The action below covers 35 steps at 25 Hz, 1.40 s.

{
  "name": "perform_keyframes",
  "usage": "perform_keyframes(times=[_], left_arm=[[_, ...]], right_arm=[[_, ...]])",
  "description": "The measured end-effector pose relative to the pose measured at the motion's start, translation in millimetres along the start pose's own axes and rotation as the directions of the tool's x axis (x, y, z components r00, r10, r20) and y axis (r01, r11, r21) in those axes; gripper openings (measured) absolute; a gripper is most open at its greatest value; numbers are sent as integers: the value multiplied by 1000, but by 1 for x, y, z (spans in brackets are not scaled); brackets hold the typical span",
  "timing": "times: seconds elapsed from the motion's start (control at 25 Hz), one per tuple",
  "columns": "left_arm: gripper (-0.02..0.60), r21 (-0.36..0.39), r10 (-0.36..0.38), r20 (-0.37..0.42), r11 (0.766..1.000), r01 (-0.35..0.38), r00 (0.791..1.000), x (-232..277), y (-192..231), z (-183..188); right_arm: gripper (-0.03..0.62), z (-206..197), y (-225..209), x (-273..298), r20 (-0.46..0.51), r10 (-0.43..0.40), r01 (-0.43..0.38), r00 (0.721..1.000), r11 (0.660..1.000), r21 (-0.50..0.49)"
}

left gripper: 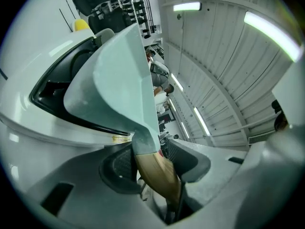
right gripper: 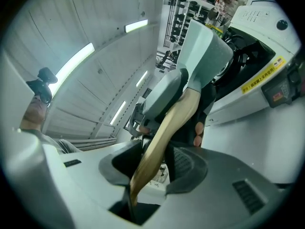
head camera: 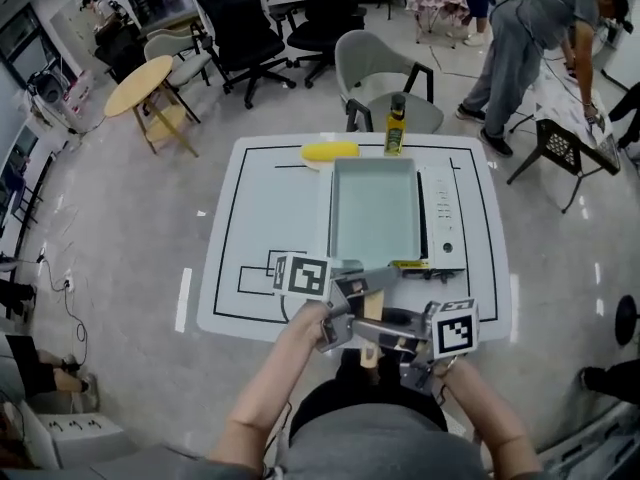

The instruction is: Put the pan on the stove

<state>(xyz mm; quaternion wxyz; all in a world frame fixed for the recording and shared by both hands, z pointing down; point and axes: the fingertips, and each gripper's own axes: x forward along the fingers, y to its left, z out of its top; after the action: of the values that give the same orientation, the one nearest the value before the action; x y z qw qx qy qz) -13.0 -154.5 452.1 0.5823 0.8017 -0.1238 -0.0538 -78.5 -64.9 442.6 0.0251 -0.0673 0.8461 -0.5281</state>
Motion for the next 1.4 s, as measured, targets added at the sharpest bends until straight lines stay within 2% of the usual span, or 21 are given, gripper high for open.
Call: perform_keyframes(times=[0.28, 0.88, 1.4], left_arm=[[175, -35, -19, -48, 999, 17, 999, 12, 8, 0], [175, -76, 10, -21, 997, -12, 1000, 22, 23, 12], [175, -104, 19, -29, 994, -22, 999, 26, 31, 16]], right_arm=[[149, 6, -10, -4, 48, -38, 36, 998, 999, 32], [149, 20, -22, -11, 34, -16, 14, 999, 997, 73], [149, 25, -30, -11, 45, -14, 9, 999, 995, 102]])
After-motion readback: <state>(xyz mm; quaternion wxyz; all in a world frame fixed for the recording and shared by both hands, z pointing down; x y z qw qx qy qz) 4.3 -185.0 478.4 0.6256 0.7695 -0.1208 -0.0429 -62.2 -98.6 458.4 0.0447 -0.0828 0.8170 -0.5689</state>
